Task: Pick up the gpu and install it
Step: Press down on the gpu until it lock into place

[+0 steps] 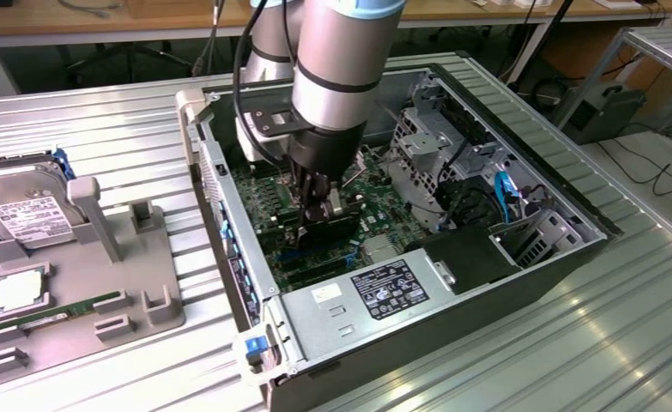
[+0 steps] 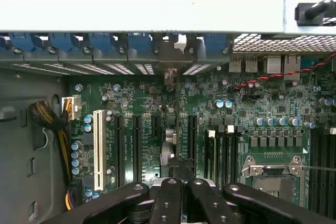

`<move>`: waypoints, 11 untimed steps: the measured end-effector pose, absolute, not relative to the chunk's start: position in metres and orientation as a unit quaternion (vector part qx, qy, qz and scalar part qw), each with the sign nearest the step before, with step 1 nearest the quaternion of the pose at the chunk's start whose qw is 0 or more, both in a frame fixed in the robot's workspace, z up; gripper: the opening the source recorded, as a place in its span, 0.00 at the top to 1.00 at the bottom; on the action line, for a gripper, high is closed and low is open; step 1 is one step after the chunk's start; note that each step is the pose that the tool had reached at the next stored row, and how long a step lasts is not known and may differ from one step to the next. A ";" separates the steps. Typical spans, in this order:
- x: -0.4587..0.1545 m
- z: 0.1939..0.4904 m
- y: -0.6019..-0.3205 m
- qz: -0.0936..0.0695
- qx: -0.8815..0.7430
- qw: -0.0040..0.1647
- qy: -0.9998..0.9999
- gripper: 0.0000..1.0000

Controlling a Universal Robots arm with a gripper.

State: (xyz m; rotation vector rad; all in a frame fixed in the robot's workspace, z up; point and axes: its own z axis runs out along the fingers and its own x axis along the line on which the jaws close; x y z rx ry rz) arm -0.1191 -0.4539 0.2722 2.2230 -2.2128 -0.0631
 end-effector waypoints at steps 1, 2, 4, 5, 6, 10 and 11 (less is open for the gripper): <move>-0.119 0.271 -0.454 -0.020 0.709 0.002 -0.705 0.89; -0.120 0.270 -0.454 -0.020 0.709 0.002 -0.705 0.89; -0.120 0.270 -0.454 -0.020 0.709 0.003 -0.705 0.89; -0.120 0.270 -0.454 -0.020 0.709 0.003 -0.705 0.89; -0.120 0.272 -0.454 -0.020 0.709 0.002 -0.705 0.89; -0.119 0.297 -0.454 -0.020 0.709 0.003 -0.705 0.89; -0.119 0.299 -0.454 -0.020 0.709 0.003 -0.705 0.89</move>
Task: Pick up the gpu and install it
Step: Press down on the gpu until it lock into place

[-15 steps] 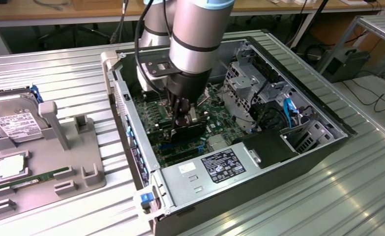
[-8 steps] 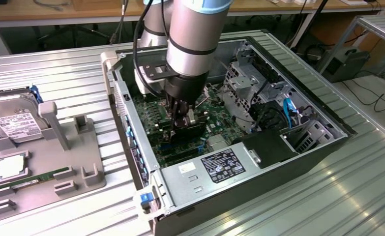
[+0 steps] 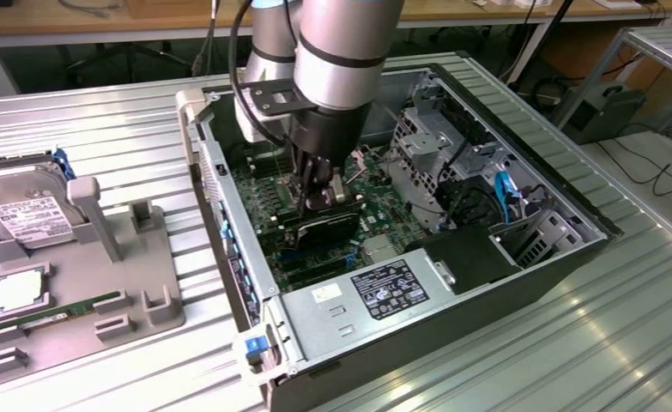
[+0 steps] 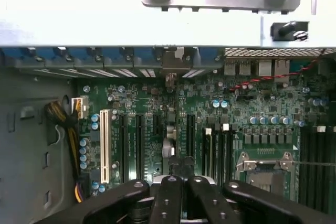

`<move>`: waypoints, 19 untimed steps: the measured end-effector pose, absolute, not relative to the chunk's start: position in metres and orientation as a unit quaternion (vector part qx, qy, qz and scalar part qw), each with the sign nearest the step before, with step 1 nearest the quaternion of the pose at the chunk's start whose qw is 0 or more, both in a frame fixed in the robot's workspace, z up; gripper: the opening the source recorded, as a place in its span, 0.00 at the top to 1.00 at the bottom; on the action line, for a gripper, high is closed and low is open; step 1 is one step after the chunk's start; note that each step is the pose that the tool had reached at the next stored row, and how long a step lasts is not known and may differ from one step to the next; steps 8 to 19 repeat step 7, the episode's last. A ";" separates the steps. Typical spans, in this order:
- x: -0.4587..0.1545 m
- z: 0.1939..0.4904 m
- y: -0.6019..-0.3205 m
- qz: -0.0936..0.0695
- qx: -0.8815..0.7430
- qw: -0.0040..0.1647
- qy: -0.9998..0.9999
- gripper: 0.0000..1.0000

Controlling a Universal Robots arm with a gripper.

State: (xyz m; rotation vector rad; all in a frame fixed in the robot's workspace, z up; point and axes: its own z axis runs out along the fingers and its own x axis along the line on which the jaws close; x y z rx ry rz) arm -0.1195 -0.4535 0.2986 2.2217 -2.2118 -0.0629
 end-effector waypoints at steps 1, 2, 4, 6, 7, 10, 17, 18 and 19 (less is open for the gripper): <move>-0.119 0.299 -0.454 -0.020 0.709 0.003 -0.705 0.89; -0.119 0.299 -0.454 -0.020 0.709 0.003 -0.705 0.89; -0.119 0.299 -0.454 -0.020 0.709 0.003 -0.705 0.89; -0.119 0.299 -0.454 -0.020 0.709 0.003 -0.705 0.89; -0.119 0.299 -0.454 -0.020 0.709 0.003 -0.705 0.89; -0.119 0.299 -0.454 -0.020 0.709 0.003 -0.705 0.89; -0.119 0.299 -0.454 -0.020 0.709 0.003 -0.705 0.89; -0.119 0.299 -0.454 -0.020 0.709 0.003 -0.705 0.89; -0.119 0.299 -0.454 -0.020 0.709 0.003 -0.705 0.89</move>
